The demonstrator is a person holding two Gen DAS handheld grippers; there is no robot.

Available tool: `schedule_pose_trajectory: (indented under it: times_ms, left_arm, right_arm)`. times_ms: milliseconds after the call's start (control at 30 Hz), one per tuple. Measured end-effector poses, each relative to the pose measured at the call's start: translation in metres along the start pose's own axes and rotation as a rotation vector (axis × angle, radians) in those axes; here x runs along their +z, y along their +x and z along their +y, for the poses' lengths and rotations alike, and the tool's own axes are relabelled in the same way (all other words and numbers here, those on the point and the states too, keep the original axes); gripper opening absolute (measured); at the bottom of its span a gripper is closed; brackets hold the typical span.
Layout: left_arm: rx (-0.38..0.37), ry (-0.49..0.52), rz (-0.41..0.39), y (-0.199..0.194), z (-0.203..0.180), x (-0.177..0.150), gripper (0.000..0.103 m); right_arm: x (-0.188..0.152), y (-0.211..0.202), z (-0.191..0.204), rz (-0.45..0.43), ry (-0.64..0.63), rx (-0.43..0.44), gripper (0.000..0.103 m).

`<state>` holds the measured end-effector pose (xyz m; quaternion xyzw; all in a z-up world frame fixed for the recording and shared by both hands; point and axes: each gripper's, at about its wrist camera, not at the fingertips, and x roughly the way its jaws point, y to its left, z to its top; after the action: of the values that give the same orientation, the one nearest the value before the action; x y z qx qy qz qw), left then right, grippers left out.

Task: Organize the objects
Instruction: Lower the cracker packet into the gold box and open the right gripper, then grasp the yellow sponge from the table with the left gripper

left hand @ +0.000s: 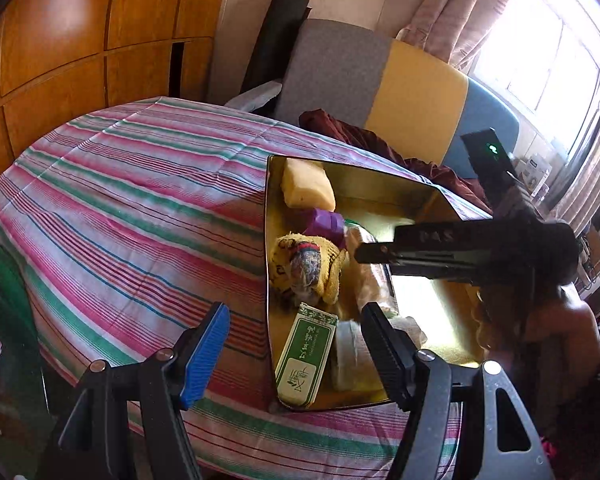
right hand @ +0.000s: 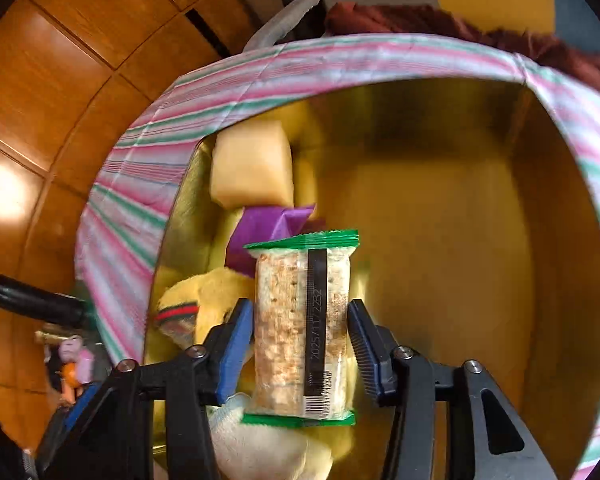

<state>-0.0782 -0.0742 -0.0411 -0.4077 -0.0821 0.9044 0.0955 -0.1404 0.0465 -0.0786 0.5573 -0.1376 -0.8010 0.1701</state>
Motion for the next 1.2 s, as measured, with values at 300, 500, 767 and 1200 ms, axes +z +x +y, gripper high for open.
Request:
schedule_pose_trajectory:
  times_ms: [300, 500, 767, 1200]
  left_arm:
    - [-0.003, 0.024, 0.002, -0.002, -0.012, -0.004, 0.069]
    - [-0.013, 0.07, 0.007, -0.003, -0.03, -0.003, 0.069]
    - [-0.042, 0.169, 0.004, -0.007, -0.071, 0.005, 0.069]
    - [-0.198, 0.404, 0.021, 0.006, -0.202, 0.019, 0.069]
  right_arm:
    - [-0.023, -0.051, -0.024, -0.111, -0.027, -0.013, 0.067]
    - [-0.041, -0.101, -0.051, -0.197, -0.051, -0.076, 0.082]
    - [-0.055, -0.173, -0.129, -0.305, 0.025, -0.19, 0.091]
    - [-0.108, -0.274, -0.357, -0.529, 0.62, -0.496, 0.095]
